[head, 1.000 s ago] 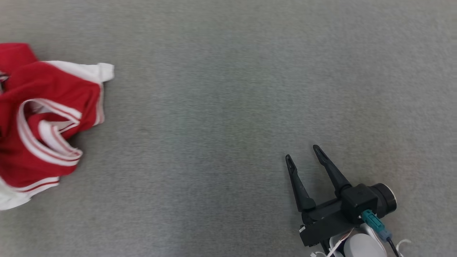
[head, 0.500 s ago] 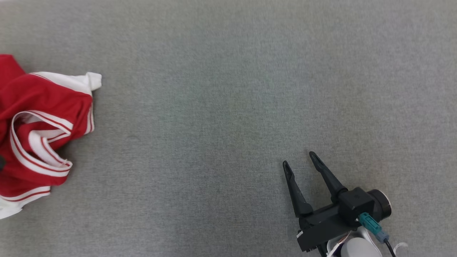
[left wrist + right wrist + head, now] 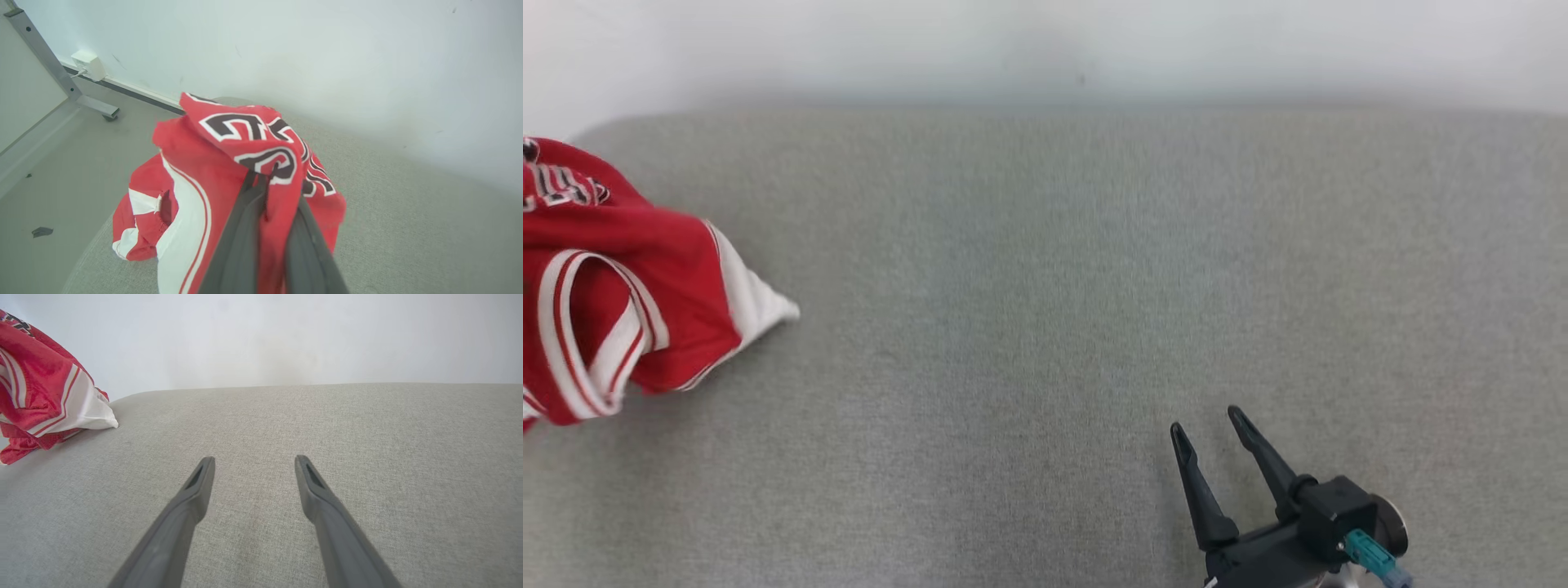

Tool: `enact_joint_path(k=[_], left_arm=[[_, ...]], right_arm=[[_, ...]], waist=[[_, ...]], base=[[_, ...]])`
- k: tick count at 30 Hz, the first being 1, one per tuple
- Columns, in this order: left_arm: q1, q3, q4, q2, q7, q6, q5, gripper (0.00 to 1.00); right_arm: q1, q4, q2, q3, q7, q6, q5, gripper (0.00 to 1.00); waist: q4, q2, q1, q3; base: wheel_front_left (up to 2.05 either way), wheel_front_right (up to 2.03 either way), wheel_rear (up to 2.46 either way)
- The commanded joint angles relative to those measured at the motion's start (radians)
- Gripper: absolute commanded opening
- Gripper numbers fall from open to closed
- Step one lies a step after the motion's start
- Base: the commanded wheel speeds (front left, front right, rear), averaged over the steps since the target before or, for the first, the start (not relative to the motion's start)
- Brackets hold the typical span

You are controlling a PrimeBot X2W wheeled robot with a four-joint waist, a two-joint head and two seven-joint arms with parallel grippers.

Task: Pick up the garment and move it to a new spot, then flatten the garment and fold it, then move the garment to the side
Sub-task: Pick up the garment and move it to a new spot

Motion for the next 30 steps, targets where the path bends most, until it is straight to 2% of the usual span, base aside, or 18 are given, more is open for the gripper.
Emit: enact_joint_path(k=[1,6,11,15,16,18,25,30], left_arm=[[-0.018,-0.003,-0.011,-0.004,-0.001,-0.009,-0.007,0.0],[-0.071,-0.056,-0.056,-0.036,0.012,-0.052,-0.033,0.0],[-0.115,-0.116,-0.098,-0.086,0.028,-0.089,-0.055,0.0],[-0.137,-0.155,-0.128,-0.124,0.037,-0.109,-0.078,0.0],[-0.143,-0.172,-0.138,-0.142,0.04,-0.122,-0.091,0.0],[-0.148,-0.191,-0.151,-0.148,0.041,-0.132,-0.087,0.0],[-0.127,-0.24,-0.166,-0.199,0.032,-0.136,-0.098,0.0],[-0.096,-0.26,-0.12,-0.238,-0.007,-0.129,-0.096,0.0]], right_arm=[[0.017,-0.002,-0.001,0.002,-0.004,-0.002,0.007,1.0],[0.048,-0.008,-0.001,0.005,-0.003,-0.002,0.03,1.0],[0.066,-0.012,-0.002,-0.003,-0.003,-0.002,0.026,1.0],[0.062,-0.013,-0.001,0.009,-0.003,-0.002,0.023,1.0],[0.057,-0.013,-0.002,0.013,-0.003,-0.002,0.025,1.0],[0.054,-0.015,-0.001,0.023,-0.003,-0.002,0.028,1.0],[0.026,-0.025,-0.001,0.024,-0.003,-0.002,0.037,1.0],[0.007,-0.038,-0.001,0.031,-0.003,-0.002,0.049,1.0]], waist=[[0.007,0.0,0.0002,-0.089],[-0.037,0.0,0.0002,-0.148],[-0.113,0.0,0.0002,-0.174],[-0.198,0.0,0.0002,-0.17],[-0.246,0.0,0.0002,-0.166],[-0.299,0.0,0.0002,-0.159],[-0.462,0.0,0.0002,-0.11],[-0.542,0.0,0.0002,-0.064]], base=[[0.0,0.0,0.0],[0.0,0.0,0.0],[0.0,0.0,0.0],[0.0,0.0,0.0],[0.0,0.0,0.0],[0.0,0.0,0.0],[0.0,0.0,0.0],[0.0,0.0,0.0]])
